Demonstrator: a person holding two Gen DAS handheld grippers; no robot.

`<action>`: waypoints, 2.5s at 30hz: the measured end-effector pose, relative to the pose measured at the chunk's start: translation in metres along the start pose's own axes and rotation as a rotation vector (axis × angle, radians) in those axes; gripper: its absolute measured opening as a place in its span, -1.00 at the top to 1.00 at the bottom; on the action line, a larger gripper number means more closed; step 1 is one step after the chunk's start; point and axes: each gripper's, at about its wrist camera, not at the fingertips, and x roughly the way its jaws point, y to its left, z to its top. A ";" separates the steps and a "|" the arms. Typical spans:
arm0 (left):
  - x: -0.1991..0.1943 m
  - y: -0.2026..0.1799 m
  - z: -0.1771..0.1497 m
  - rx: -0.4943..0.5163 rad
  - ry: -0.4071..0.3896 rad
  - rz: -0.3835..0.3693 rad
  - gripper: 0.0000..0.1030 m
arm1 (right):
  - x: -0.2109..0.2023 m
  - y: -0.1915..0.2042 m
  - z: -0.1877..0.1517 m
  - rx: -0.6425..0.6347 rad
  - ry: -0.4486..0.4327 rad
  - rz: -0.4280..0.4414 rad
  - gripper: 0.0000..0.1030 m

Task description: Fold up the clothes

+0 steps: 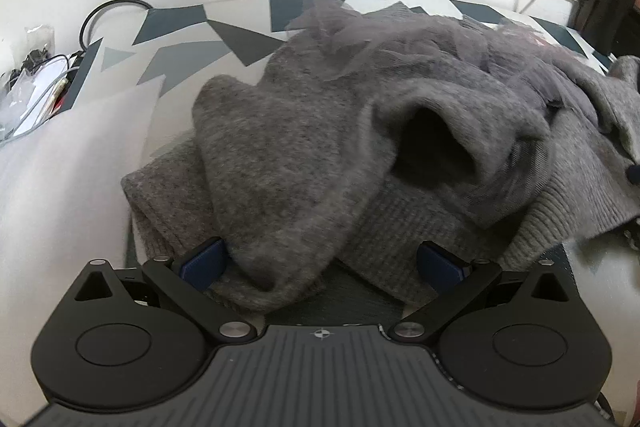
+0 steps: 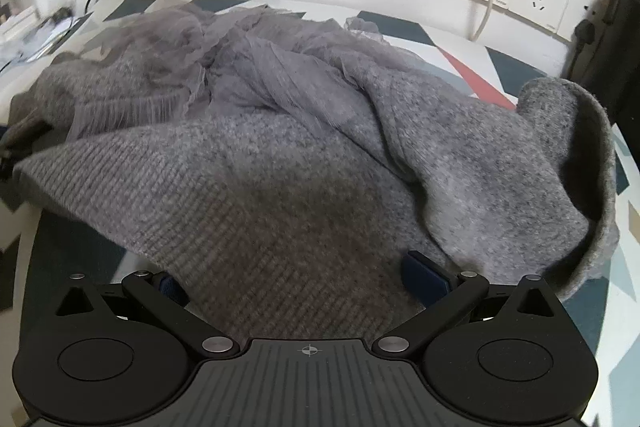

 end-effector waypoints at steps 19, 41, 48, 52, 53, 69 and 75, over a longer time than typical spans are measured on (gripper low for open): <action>0.000 -0.002 -0.001 -0.023 -0.027 0.033 -1.00 | -0.032 -0.010 0.041 0.198 -0.057 0.022 -0.99; 0.000 -0.004 0.000 -0.033 -0.017 0.037 -1.00 | 0.037 0.041 0.041 0.129 -0.052 -0.030 -0.99; -0.008 0.017 0.005 -0.071 -0.022 -0.065 -1.00 | 0.029 0.033 0.029 0.085 -0.061 -0.002 -0.99; -0.026 0.023 0.014 -0.065 -0.089 -0.098 -0.99 | 0.021 0.016 0.017 0.065 -0.067 0.019 -0.99; -0.031 0.022 0.018 -0.040 -0.110 -0.107 -0.99 | 0.019 0.012 0.014 0.064 -0.066 0.023 -0.99; 0.003 -0.008 0.023 0.278 -0.024 -0.017 -0.99 | 0.004 -0.035 0.001 0.241 0.030 -0.062 -0.99; 0.018 0.054 0.045 -0.160 -0.047 -0.042 -0.76 | -0.007 -0.029 0.009 0.319 -0.083 -0.005 -0.99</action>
